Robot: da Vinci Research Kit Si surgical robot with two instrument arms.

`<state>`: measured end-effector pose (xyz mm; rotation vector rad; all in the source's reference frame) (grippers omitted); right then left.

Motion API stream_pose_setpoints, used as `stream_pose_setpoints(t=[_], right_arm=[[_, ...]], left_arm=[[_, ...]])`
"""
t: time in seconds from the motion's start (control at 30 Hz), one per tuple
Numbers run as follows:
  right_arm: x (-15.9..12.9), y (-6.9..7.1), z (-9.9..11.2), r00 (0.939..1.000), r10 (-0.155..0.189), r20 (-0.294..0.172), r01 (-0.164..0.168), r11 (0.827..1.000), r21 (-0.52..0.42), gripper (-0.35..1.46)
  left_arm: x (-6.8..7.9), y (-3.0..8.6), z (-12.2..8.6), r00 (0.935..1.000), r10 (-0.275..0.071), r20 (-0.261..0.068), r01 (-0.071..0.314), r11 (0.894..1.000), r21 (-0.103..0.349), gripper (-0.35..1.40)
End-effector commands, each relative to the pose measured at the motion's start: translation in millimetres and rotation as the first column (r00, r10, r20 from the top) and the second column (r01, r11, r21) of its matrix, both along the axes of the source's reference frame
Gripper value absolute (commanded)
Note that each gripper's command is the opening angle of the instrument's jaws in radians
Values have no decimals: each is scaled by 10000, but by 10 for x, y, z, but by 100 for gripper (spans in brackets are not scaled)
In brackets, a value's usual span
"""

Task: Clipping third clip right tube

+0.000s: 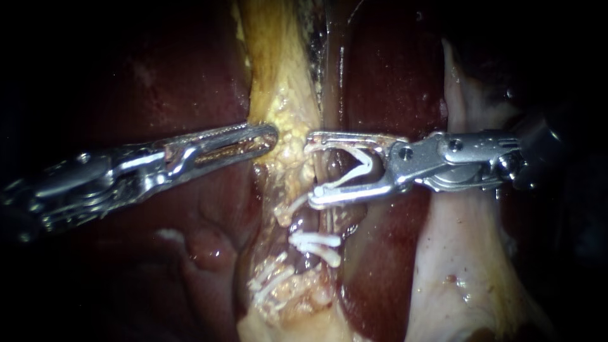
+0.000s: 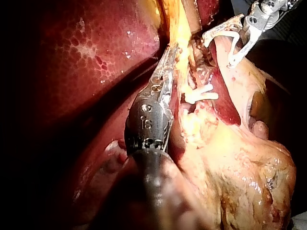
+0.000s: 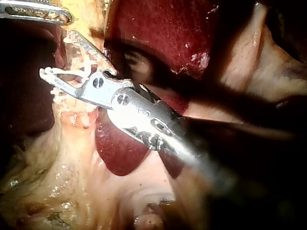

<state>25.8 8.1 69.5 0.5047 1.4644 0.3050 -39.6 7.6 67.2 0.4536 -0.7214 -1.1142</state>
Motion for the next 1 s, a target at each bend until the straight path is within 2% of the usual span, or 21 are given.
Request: stream_pose_setpoints(t=[0.03, 0.3, 0.4, 0.47, 0.6, 0.67, 0.77, 0.87, 1.0], right_arm=[[0, 0, 0, 10000, -1, 0, 1, 10000, 0, 58], [-1, -1, 0, 10000, -13, 17, 12, 9999, 115, 58], [-11, -3, 0, 10000, -71, 66, 67, 9986, 521, 57], [-22, -6, 0, 9997, -188, 145, 177, 9968, 776, 57], [-49, -13, 5, 9971, -479, 593, 350, 9788, 2019, 57], [-59, -17, 9, 9942, -650, 861, 401, 9635, 2647, 57], [-61, -22, 17, 9893, -830, 1204, 392, 9437, 3285, 56], [-54, -32, 28, 9836, -996, 1502, 361, 9254, 3772, 54], [-34, -43, 47, 9769, -1118, 1821, 262, 9085, 4171, 53]], left_arm=[[0, 0, 0, 10000, 7, 5, -7, 10000, -5, -35], [1, 1, -1, 10000, 15, 12, -15, 10000, 2, -35], [11, 6, -7, 9999, 82, 65, -83, 9999, 57, -35], [23, 14, -14, 10000, 40, -13, -40, 10000, 22, -35], [52, 29, -32, 9998, -180, -104, 179, 9998, -109, -35], [65, 36, -41, 9994, -324, -119, 322, 9993, -188, -35], [76, 42, -52, 9989, -456, -68, 454, 9987, -232, -35], [76, 40, -60, 9985, -544, -34, 543, 9982, -258, -35], [68, 34, -66, 9979, -638, -105, 635, 9976, -290, -35]])
